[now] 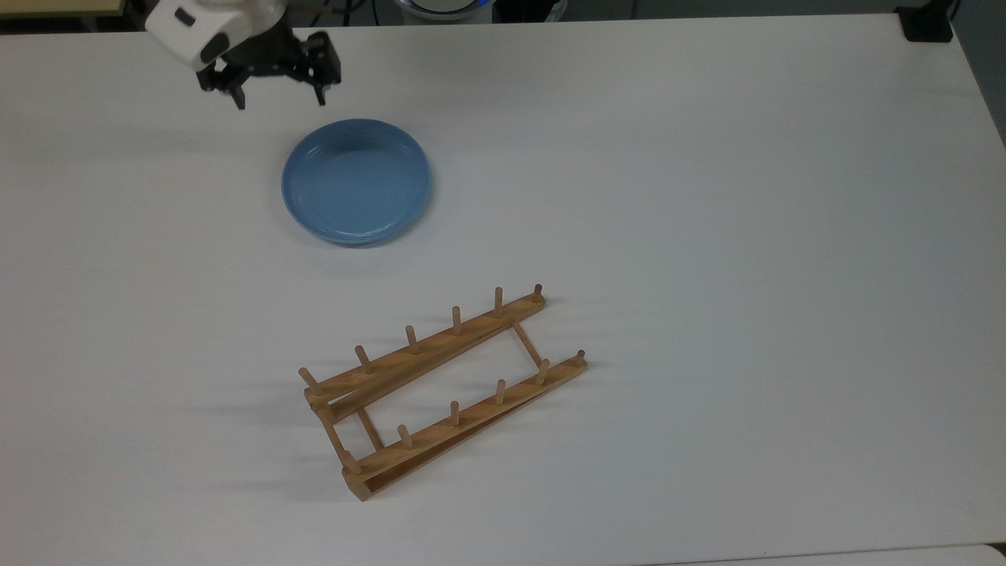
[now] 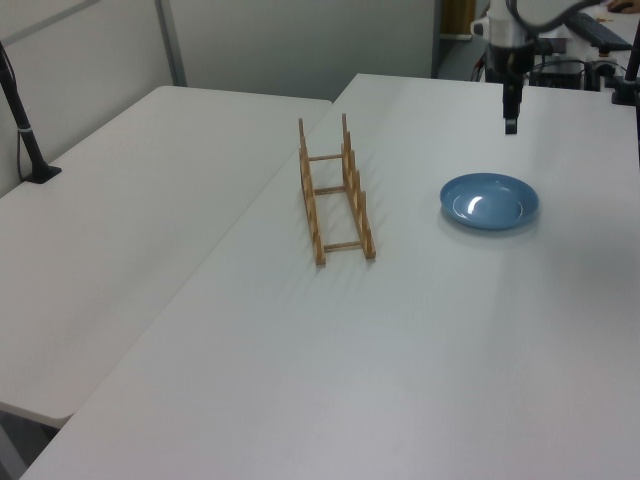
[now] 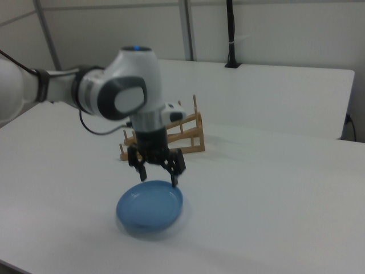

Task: Place plate in plate rack
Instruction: 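Move the open gripper over the blue plate and lower to its rim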

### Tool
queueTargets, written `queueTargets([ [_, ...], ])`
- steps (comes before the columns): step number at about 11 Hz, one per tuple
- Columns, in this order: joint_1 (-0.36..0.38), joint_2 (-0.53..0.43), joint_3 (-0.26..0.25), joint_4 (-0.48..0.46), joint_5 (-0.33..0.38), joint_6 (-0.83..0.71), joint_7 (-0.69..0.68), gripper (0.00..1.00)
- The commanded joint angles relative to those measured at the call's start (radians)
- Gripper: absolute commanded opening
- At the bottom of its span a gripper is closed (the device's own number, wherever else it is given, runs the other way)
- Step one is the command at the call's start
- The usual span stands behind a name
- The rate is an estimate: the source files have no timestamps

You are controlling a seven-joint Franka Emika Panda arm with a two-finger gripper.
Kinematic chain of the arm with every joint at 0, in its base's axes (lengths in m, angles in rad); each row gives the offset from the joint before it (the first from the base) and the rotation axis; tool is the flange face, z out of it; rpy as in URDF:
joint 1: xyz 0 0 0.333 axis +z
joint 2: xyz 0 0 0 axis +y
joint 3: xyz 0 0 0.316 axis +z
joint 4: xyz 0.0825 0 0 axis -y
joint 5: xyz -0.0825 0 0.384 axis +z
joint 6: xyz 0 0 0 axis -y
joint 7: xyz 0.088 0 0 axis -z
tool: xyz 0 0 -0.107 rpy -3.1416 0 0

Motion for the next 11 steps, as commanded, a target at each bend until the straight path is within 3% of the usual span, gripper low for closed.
queueTargets([
  [1, -0.044, 0.056, -0.007, -0.083, 0.004, 0.142, -0.001, 1.0],
  [4, -0.061, 0.14, -0.007, -0.081, 0.031, 0.202, 0.091, 1.0],
  [5, -0.058, 0.16, -0.006, -0.081, 0.033, 0.226, 0.14, 0.95],
  [6, -0.055, 0.174, -0.006, -0.08, 0.034, 0.24, 0.193, 0.83],
  [7, -0.052, 0.18, -0.004, -0.078, 0.053, 0.248, 0.241, 0.56],
  [8, -0.047, 0.185, -0.004, -0.077, 0.065, 0.249, 0.258, 0.38],
  [9, -0.044, 0.187, -0.003, -0.077, 0.071, 0.249, 0.261, 0.26],
  [11, -0.041, 0.196, 0.004, -0.072, 0.094, 0.248, 0.272, 0.21],
])
